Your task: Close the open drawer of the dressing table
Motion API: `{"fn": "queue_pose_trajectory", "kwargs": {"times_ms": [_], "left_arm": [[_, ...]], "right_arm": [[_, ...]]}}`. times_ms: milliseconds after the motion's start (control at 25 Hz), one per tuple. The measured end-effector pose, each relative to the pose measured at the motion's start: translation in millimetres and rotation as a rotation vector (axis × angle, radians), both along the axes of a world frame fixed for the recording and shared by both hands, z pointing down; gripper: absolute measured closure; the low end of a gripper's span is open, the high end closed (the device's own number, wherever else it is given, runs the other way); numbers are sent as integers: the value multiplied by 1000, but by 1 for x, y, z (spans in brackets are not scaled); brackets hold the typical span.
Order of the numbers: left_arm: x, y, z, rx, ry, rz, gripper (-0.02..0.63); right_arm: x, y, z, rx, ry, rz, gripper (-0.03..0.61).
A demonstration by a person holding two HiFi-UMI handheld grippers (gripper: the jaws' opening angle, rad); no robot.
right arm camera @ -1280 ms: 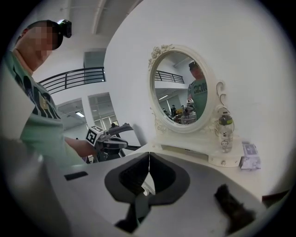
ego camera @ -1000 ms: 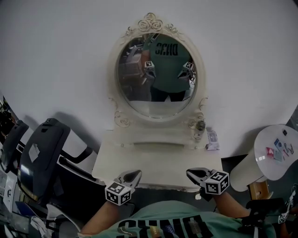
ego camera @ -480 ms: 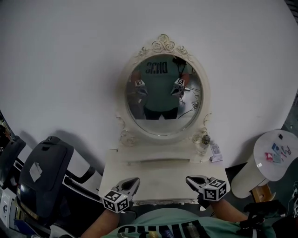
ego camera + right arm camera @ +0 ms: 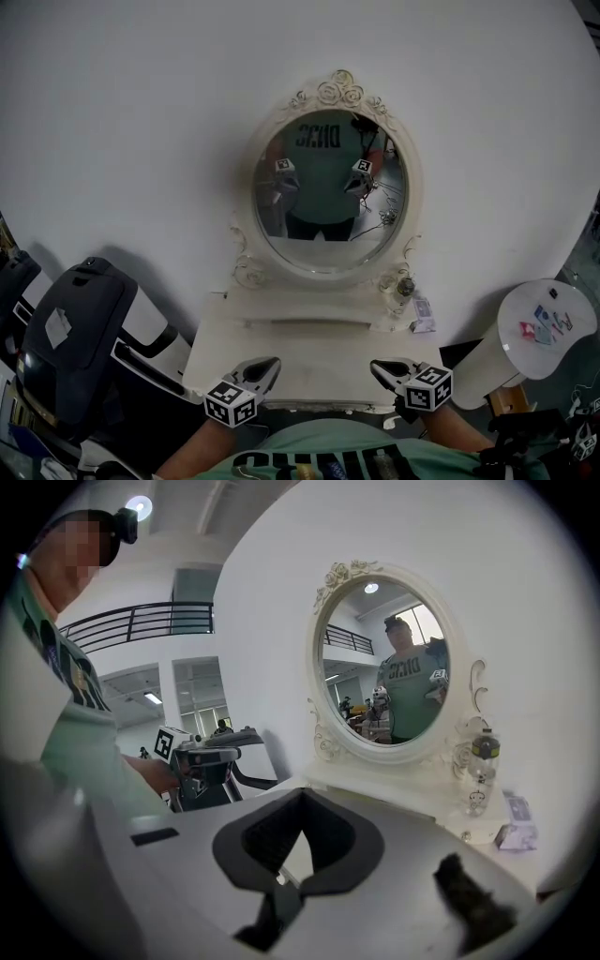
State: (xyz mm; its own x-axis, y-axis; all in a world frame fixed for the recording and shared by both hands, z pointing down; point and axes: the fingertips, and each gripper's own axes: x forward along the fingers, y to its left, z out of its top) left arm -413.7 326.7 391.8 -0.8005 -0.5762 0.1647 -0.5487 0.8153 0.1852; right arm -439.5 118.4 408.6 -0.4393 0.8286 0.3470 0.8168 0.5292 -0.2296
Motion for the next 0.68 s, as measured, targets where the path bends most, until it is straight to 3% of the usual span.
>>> {"fn": "queue_pose_trajectory", "kwargs": {"times_ms": [680], "left_arm": [[0, -8, 0, -5, -3, -4, 606]], "right_arm": [[3, -7, -3, -1, -18, -6, 568]]}}
